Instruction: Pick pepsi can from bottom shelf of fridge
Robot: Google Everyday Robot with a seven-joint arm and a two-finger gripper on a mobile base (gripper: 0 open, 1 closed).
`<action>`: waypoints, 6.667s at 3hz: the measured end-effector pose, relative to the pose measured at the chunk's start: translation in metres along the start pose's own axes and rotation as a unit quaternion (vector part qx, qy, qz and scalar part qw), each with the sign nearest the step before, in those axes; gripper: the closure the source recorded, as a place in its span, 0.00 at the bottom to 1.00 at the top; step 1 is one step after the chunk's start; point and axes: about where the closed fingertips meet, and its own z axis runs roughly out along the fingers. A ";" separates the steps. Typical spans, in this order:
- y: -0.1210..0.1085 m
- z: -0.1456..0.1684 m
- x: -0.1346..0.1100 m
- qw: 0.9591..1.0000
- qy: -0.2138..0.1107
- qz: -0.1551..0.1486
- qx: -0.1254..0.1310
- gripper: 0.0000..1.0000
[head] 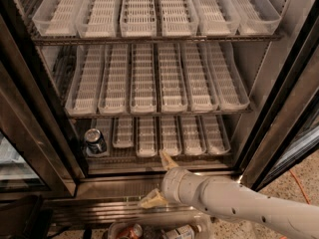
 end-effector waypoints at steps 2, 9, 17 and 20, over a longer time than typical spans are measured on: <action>-0.012 0.028 -0.024 0.998 -0.045 0.010 0.046 0.00; 0.041 0.117 -0.120 0.946 -0.237 0.124 0.183 0.00; -0.009 0.159 -0.108 0.909 -0.187 0.078 0.364 0.34; -0.013 0.183 -0.095 0.906 -0.169 0.101 0.374 0.33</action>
Offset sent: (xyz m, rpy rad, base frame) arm 0.0191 0.0255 0.0082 0.0745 -0.0674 -0.0363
